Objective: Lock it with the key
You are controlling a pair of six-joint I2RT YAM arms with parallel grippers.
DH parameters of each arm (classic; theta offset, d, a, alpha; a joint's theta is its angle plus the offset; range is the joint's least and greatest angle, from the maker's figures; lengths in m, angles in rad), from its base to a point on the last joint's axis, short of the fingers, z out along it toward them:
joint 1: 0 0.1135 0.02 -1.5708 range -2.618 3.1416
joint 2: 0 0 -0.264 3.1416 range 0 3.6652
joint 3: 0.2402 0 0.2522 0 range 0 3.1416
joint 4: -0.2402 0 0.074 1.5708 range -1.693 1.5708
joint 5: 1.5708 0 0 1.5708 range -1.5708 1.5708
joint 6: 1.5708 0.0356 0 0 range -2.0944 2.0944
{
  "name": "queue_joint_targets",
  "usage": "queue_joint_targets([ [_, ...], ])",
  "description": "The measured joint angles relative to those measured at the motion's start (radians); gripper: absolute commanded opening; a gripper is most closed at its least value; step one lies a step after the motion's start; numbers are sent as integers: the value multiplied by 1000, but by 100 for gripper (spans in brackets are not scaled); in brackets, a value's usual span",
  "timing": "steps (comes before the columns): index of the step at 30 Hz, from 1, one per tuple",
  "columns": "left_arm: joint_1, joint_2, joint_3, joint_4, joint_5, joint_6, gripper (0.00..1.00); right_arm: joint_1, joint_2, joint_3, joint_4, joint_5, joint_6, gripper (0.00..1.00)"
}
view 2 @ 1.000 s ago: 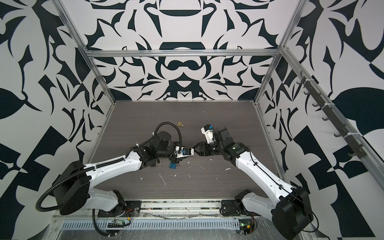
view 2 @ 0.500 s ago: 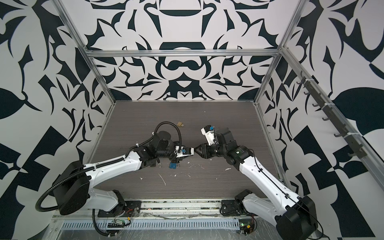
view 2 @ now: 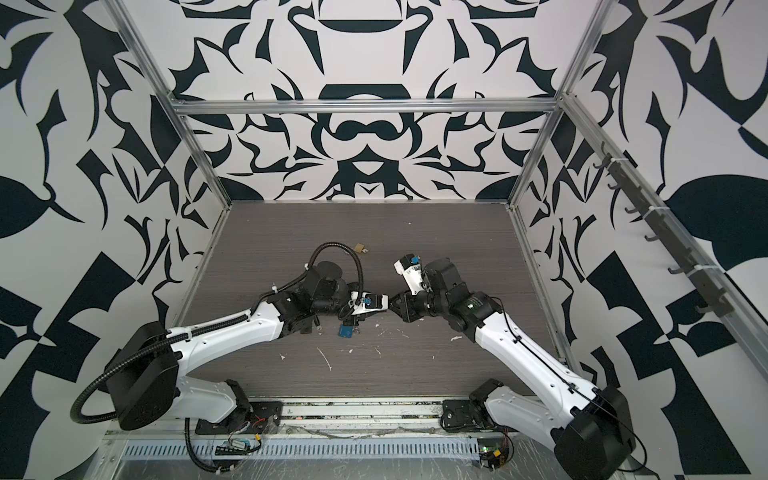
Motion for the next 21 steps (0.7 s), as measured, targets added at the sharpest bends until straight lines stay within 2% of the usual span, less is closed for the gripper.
queue_joint_targets([
  [11,0,0,0,-4,-5,0,0,0,-19,0,0,24,1,17],
  [21,0,0,0,-4,-12,0,0,6,-19,0,4,13,10,5],
])
